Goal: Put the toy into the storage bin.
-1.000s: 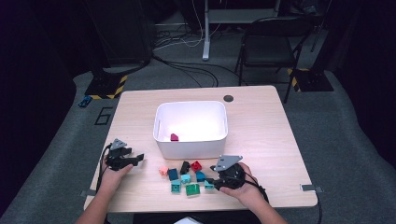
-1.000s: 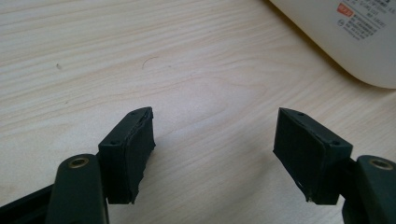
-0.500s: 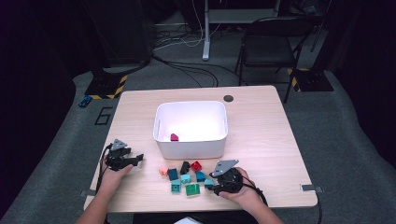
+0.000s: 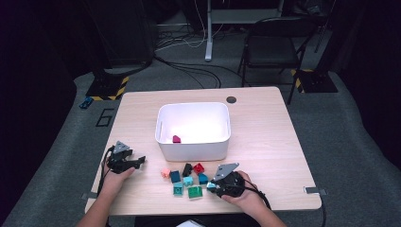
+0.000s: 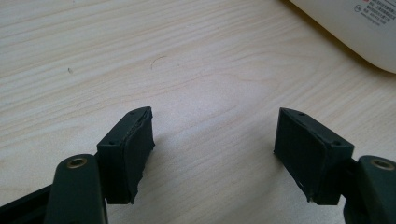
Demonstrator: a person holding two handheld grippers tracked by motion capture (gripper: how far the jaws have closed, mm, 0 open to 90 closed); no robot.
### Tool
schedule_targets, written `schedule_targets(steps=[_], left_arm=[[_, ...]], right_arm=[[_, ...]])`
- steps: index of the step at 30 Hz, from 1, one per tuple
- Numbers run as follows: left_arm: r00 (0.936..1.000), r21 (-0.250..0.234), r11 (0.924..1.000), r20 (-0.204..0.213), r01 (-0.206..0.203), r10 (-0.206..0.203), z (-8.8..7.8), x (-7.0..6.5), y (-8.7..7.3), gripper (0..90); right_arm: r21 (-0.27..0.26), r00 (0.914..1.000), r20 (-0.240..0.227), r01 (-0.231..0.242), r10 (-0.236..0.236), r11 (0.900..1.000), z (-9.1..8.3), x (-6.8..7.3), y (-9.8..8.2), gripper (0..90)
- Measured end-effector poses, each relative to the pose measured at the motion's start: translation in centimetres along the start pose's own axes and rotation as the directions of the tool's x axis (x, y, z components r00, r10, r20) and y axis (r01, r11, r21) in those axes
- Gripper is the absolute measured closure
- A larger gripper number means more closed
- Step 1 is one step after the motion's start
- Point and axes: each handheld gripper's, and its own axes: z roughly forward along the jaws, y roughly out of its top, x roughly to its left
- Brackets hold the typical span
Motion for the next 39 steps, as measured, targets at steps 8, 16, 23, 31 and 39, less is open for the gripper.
schedule_targets(steps=[8,16,23,31,39], left_arm=[[0.9999,0.009,0.9999,-0.008,0.008,-0.007,0.0,0.0,0.0,23.3],[0.9995,0.028,0.9995,-0.026,0.016,-0.015,0.1,0.0,0.1,16.4],[0.999,0.022,0.9994,-0.036,0.025,-0.025,0.2,-0.1,0.1,14.9],[0.9981,0.026,0.9988,-0.047,0.042,-0.041,-0.1,-0.1,0.2,21.6],[0.9949,0.023,0.9948,-0.018,0.099,-0.099,-0.7,-0.1,0.6,29.6]], right_arm=[[-0.008,0.9996,-0.014,-0.023,0.023,1.0,-0.8,0.0,0.2,67.2],[-0.039,0.9989,-0.015,-0.045,0.044,0.998,-3.2,-0.3,1.3,67.2],[-0.052,0.9988,-0.017,-0.046,0.046,0.998,-5.4,-0.7,2.9,67.3],[-0.066,0.9988,-0.027,-0.043,0.042,0.997,-7.7,-1.3,5.4,67.2],[-0.097,0.9993,-0.003,-0.038,0.038,0.995,-10.3,-2.3,8.1,67.2]])
